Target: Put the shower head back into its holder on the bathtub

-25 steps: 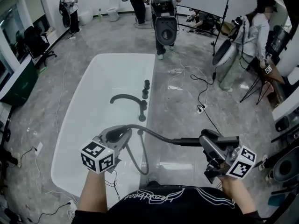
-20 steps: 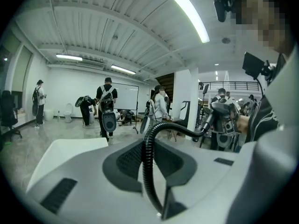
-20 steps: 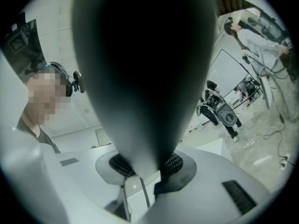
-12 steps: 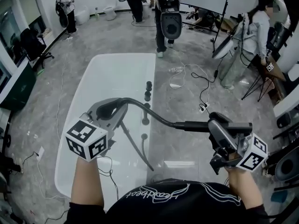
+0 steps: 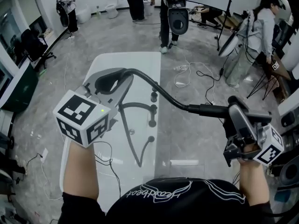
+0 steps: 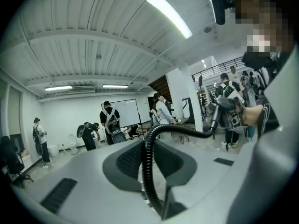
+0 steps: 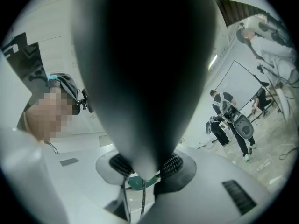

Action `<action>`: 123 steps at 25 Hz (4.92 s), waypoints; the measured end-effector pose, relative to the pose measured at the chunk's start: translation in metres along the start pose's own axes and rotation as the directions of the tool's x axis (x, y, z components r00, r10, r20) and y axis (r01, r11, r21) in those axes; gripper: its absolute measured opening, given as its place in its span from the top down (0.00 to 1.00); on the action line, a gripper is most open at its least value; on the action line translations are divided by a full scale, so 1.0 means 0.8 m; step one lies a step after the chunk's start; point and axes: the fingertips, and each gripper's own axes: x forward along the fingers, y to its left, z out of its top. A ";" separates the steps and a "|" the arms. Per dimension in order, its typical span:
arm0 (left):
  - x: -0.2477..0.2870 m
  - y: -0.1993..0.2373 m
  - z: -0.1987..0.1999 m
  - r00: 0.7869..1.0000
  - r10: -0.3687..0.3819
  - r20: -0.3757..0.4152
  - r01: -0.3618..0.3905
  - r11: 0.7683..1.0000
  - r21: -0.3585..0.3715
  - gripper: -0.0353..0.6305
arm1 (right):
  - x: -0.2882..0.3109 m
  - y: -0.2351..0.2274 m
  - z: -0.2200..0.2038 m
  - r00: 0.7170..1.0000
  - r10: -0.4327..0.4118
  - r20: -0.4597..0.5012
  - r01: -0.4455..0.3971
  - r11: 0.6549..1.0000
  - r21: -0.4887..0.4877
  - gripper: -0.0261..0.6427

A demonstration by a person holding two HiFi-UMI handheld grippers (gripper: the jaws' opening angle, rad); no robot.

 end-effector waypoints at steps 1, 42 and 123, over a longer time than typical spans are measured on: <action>0.003 0.004 0.006 1.000 0.005 0.004 -0.005 1.000 0.013 0.85 | 0.002 0.002 0.006 1.000 0.011 0.009 -0.011 1.000 -0.006 0.78; -0.003 0.083 -0.057 0.947 0.322 -0.023 -0.321 0.933 -0.165 0.85 | 0.118 -0.117 -0.009 0.959 0.272 -0.076 -0.259 0.955 0.143 0.78; -0.079 -0.184 -0.368 0.961 0.164 -0.222 -0.275 0.623 -0.732 0.94 | 0.098 -0.139 -0.538 0.625 0.201 -0.754 -0.369 0.927 -0.059 0.78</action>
